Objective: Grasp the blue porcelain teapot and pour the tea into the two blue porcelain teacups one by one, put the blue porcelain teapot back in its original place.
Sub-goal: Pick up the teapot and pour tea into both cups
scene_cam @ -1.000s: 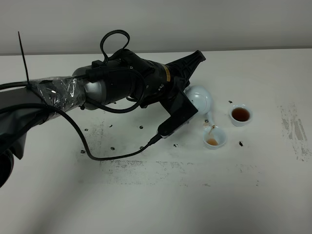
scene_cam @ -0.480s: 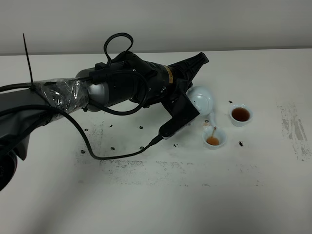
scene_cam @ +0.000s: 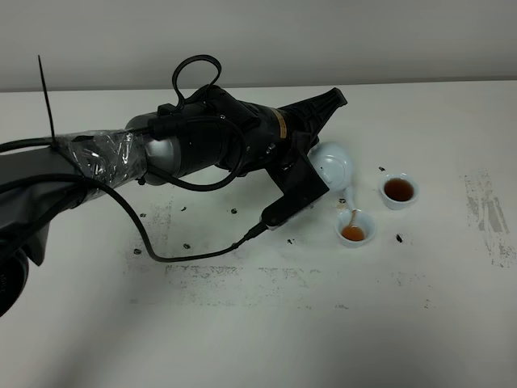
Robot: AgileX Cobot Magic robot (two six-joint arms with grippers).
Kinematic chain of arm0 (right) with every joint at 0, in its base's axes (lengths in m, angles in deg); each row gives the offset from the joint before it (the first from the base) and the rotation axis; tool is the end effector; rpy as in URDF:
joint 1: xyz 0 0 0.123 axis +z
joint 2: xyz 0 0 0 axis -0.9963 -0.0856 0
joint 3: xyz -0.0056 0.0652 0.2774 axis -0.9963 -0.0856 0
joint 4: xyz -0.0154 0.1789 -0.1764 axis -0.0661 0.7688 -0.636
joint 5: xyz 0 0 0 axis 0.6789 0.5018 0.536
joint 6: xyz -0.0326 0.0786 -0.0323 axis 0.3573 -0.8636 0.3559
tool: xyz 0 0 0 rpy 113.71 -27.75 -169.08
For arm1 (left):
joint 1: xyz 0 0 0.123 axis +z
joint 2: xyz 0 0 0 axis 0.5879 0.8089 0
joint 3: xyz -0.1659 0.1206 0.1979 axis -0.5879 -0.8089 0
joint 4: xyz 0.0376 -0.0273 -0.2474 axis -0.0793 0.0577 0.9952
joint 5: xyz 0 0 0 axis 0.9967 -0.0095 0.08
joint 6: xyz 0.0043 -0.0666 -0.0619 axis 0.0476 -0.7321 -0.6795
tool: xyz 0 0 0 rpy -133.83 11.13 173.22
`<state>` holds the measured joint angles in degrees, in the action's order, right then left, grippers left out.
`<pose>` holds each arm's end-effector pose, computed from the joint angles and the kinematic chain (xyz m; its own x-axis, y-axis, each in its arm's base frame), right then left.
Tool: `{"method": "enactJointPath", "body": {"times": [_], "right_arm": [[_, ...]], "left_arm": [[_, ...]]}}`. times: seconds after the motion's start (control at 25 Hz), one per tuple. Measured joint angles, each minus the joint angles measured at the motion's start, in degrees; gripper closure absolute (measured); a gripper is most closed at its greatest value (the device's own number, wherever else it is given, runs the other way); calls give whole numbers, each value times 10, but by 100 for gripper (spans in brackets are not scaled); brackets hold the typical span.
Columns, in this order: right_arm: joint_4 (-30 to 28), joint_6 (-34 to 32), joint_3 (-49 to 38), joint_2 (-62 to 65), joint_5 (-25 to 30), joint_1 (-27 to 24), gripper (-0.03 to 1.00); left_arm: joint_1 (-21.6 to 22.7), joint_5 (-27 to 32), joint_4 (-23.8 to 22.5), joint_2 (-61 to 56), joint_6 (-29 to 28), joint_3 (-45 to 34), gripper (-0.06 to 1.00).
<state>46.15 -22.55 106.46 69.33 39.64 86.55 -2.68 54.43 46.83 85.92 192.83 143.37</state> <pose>-0.0106 0.0028 0.2792 -0.4721 -0.0401 -0.8807 -0.0684 0.9976 -0.0088 0.3827 -0.3036 0.1923 0.7643 0.5023 0.4044 0.1132 -0.7218 0.6828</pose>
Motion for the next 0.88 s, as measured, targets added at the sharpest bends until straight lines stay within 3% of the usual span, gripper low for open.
{"method": "enactJointPath", "body": {"times": [0.88], "right_arm": [[0,0,0,0,0,0,39]], "left_arm": [[0,-22,-16,0,2,0,89]]}}
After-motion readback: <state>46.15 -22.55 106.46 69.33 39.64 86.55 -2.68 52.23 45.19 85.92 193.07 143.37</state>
